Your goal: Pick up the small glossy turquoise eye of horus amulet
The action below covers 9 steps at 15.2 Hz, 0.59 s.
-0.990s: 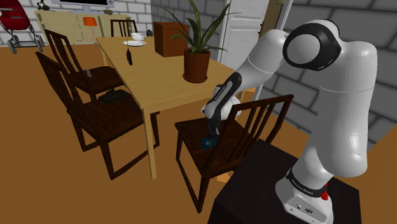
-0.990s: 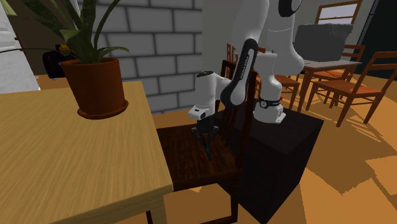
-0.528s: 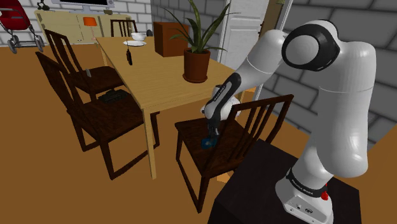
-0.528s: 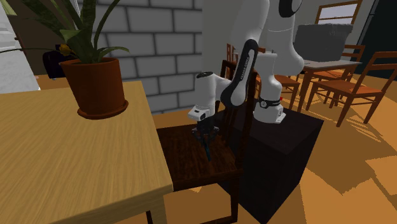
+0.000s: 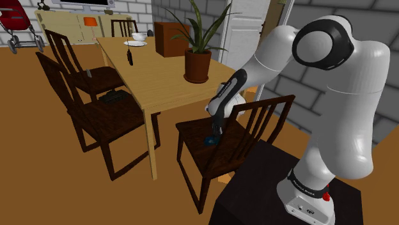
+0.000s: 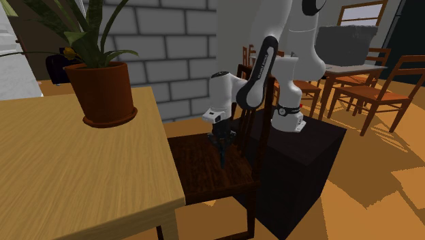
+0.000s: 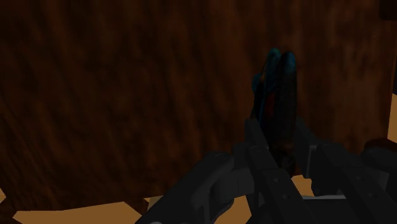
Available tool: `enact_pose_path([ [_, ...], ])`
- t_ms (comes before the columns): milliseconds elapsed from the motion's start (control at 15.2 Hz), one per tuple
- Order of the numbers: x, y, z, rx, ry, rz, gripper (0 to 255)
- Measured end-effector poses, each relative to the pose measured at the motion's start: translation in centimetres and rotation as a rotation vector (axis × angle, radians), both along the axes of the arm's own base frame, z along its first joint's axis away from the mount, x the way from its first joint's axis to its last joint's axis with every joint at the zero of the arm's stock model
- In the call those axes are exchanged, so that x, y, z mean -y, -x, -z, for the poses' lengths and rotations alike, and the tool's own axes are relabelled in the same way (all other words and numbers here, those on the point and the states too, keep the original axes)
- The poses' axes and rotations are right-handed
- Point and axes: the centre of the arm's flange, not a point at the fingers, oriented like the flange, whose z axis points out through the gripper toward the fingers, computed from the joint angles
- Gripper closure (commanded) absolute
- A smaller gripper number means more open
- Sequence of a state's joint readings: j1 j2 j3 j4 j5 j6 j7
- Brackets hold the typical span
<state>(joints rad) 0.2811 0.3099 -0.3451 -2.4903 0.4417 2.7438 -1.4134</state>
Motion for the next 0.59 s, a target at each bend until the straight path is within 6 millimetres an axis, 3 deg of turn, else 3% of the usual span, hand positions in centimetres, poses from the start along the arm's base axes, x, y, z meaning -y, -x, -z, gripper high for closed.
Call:
enact_pose_path([
  [594,-0.6,0.1,-4.7,-0.007,0.014,-0.051,255],
])
